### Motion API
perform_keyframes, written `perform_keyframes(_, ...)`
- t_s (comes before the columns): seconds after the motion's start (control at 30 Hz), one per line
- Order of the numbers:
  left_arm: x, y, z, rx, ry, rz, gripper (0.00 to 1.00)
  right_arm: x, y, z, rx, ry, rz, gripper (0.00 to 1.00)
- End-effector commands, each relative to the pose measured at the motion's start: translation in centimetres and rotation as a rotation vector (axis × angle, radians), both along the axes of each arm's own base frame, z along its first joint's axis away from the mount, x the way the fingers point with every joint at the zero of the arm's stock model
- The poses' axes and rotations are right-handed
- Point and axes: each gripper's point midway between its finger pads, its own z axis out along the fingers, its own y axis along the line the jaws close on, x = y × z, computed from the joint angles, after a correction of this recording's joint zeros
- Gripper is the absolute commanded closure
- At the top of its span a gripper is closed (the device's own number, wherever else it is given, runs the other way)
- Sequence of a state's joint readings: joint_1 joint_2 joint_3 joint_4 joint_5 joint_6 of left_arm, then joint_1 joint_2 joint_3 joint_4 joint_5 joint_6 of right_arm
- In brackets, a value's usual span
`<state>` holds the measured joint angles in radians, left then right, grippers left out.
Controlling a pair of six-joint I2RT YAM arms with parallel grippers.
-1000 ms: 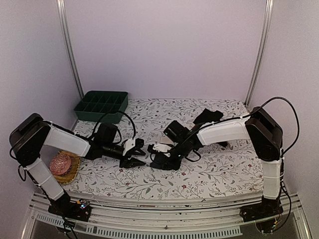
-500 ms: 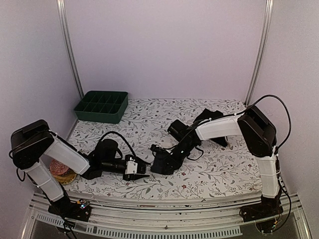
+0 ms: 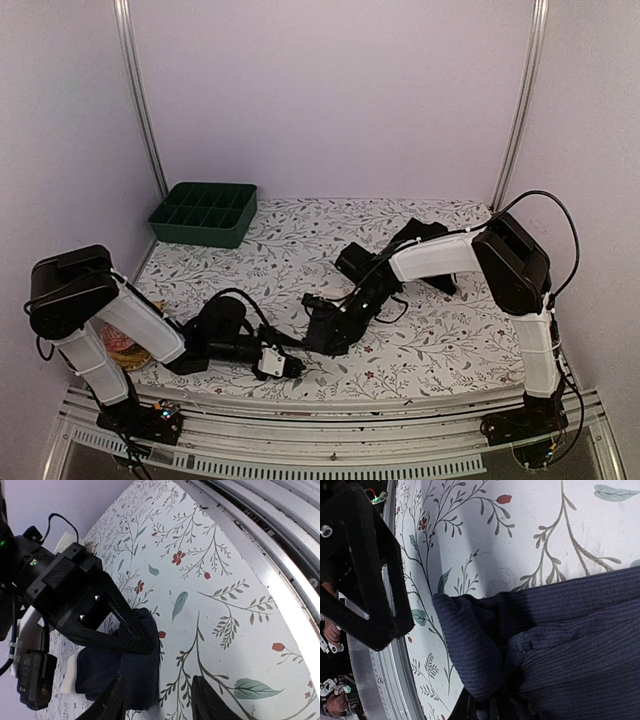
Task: Roll the underwear
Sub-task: Roll the underwear at the center of the board.
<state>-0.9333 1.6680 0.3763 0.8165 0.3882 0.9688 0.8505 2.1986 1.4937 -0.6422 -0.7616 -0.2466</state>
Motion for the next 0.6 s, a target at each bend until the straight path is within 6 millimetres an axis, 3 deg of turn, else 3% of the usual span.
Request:
perform_keyframes(0.0,0.6,-0.7,-1.1,0.046,-0.063,0.029,0.54,-1.3,-1.3,-2.6,-0.092,0.067,0.005,0.93)
perform_keyframes(0.33,2.8,-1.2,-2.0,0.063,-0.144,0.136,0.51,-1.9,-1.4,-2.3,-0.090,0.070,0.020,0.94)
perform_keyframes(0.57,2.4,-1.1,-3.7,0.116,-0.201,0.127,0.51,-2.1,-1.4,-2.4,-0.095,0.075,0.025,0.94)
